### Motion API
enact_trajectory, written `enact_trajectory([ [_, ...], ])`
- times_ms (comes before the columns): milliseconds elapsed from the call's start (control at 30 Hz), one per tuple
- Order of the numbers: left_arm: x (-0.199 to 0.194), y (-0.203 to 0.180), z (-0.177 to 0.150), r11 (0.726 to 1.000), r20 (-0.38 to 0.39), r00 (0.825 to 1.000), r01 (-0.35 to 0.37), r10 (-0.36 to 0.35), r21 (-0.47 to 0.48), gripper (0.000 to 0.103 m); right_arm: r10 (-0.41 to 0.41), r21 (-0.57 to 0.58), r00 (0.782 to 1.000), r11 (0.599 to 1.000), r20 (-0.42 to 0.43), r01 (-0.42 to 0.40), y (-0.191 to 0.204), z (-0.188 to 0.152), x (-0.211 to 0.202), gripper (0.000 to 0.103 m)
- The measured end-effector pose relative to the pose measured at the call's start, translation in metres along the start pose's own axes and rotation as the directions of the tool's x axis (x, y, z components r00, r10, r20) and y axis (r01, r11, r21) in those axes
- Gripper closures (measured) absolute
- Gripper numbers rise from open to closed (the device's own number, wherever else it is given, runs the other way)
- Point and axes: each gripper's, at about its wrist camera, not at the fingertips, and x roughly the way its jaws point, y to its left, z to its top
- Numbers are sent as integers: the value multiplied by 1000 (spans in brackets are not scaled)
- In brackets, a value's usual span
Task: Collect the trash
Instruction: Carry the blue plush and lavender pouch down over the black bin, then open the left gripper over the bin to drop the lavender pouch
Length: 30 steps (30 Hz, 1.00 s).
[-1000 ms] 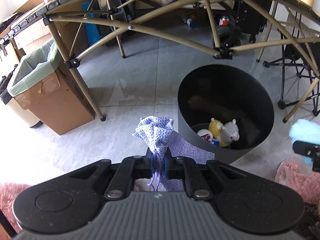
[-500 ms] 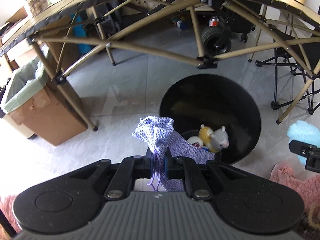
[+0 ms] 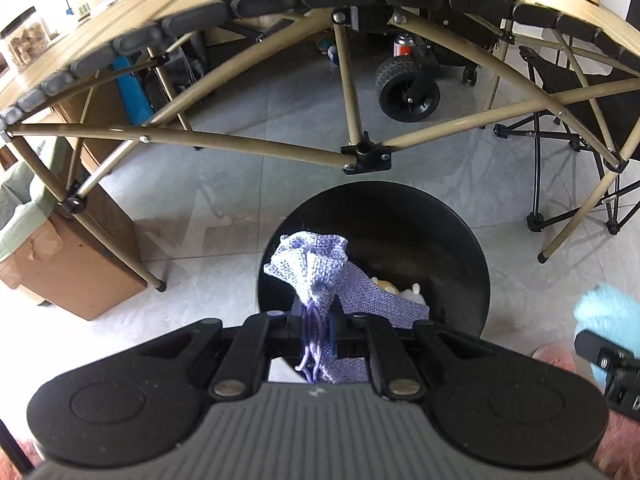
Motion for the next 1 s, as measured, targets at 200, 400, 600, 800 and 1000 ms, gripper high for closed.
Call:
enact_trajectory([
  [200, 19, -12, 10, 1000, -48, 999, 1, -2, -26, 93, -16, 10, 1000, 1000, 6, 16, -3, 0, 1, 23],
  [400, 34, -19, 16, 998, -68, 997, -35, 30, -60, 93, -34, 28, 999, 999, 11, 33, -7, 0, 1, 23],
  [600, 45, -25, 18, 997, -93, 995, -52, 47, -51, 93, -46, 43, 999, 998, 19, 46, -9, 3, 2, 23],
  [800, 53, -27, 20, 998, -116, 993, -37, 31, -53, 93, -74, 61, 996, 996, 41, 71, -12, 12, 2, 23],
  [1000, 54, -29, 20, 999, -123, 992, -25, 19, -48, 83, -84, 67, 996, 994, 38, 82, -13, 16, 7, 23],
])
